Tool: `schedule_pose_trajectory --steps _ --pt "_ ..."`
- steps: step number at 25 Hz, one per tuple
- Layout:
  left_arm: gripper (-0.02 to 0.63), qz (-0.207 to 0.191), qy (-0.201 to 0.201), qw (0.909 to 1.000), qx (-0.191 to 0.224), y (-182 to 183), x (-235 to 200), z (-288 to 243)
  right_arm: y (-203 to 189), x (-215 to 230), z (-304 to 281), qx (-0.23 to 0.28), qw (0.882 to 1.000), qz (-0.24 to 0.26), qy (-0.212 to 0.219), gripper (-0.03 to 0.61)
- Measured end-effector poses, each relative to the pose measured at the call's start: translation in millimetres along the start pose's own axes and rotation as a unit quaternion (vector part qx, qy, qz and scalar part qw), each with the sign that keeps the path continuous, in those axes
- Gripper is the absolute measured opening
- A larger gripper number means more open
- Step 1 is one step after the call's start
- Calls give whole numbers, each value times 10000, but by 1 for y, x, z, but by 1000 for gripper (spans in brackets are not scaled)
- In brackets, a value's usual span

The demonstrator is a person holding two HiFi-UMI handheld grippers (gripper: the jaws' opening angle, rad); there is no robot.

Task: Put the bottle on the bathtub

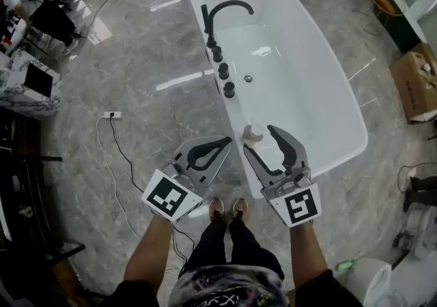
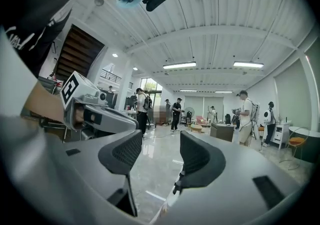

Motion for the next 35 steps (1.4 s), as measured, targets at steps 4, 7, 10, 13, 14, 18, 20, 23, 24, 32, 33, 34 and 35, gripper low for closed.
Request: schedule_pose_trajectory --steps 4,7,10,13,14,18,20,23,24,32,33,34,35 --pt "13 -19 -25 10000 -6 15 14 11 22 -5 14 -26 10000 76 25 242" --pt "12 -34 -21 10000 -57 24 25 20 38 -9 23 7 10000 76 54 242" --pt "12 -94 9 9997 -214 32 39 32 57 -13 36 81 9999 12 67 242" --pt "13 -141 36 9996 -262 39 50 44 72 -16 49 128 9999 -33 82 242" --pt "12 -150 41 9996 -219 43 53 46 77 -18 52 154 9998 -42 87 242" --pt "13 -144 66 9997 -195 54 67 55 90 -24 65 191 9997 -115 140 241" --pt "13 -134 82 9997 -179 59 73 59 96 -25 72 173 9997 -80 170 238" --pt "13 -175 97 9996 -178 61 79 62 101 -23 80 177 9997 -10 183 228" --pt "13 -170 95 9997 -171 61 81 62 103 -22 82 189 9997 4 180 220" --pt "13 -175 68 9997 -159 62 89 73 113 -30 93 198 9996 119 180 179" --pt "12 -182 73 9996 -187 61 89 73 113 -30 94 205 9996 138 165 165" --pt "13 -186 75 9996 -214 60 89 74 114 -30 95 208 9996 157 148 144" --pt "12 -182 77 9996 -221 60 89 75 114 -30 96 203 9995 179 135 123"
Point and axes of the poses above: the fingertips, and each gripper's own axes: z backward along the fingers, x to its right, y out of its top, the point moved 7 cm from there along z, backward along the fingers, and after that the axes turned 11 degrees about z, right-handed, at the moved point
